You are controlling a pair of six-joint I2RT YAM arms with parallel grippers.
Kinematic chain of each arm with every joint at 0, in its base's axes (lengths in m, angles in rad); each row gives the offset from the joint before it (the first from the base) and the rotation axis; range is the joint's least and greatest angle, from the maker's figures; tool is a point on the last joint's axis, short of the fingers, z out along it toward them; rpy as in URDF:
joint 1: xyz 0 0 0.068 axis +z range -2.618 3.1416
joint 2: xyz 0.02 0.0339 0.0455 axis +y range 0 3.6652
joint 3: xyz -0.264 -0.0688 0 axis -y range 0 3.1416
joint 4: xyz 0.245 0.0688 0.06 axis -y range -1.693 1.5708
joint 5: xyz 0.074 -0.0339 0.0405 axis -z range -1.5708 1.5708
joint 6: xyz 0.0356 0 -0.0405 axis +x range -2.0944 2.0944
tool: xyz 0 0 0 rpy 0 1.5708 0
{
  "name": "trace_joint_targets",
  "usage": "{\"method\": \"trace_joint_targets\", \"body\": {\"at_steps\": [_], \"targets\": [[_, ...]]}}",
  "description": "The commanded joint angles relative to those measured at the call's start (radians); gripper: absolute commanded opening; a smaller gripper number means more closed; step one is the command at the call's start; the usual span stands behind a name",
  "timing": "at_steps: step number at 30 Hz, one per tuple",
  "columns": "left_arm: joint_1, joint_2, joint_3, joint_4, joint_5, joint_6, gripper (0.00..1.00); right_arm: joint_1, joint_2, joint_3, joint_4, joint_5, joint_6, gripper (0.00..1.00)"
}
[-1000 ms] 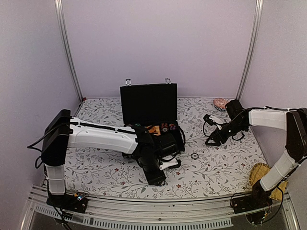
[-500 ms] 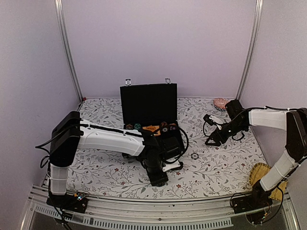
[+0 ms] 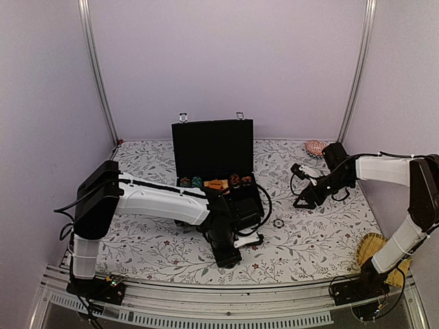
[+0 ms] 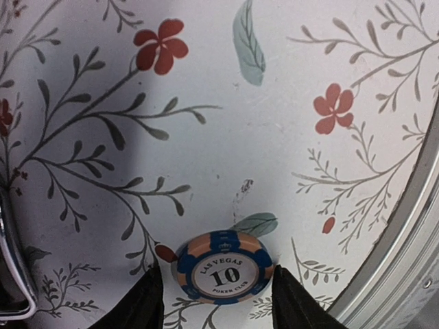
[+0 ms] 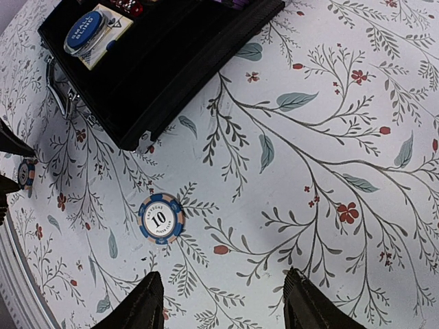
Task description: Pack up texas hold em set
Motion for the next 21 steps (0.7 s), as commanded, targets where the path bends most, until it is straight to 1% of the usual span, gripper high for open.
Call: {"method": "trace_joint_targets", "body": {"at_steps": [1, 15, 21], "targets": [[-0.019, 0.027, 0.015, 0.004, -0.006, 0.014, 0.54, 0.004, 0.016, -0.009, -0.002, -0.018, -0.009, 0.61], [-0.049, 0.055, 0.031, -0.023, -0.072, 0.014, 0.52, 0.004, 0.016, -0.008, -0.002, -0.019, -0.009, 0.61], [-0.053, 0.063, 0.031, -0.041, -0.075, 0.015, 0.47, 0.004, 0.016, -0.009, -0.002, -0.02, -0.009, 0.61]]}}
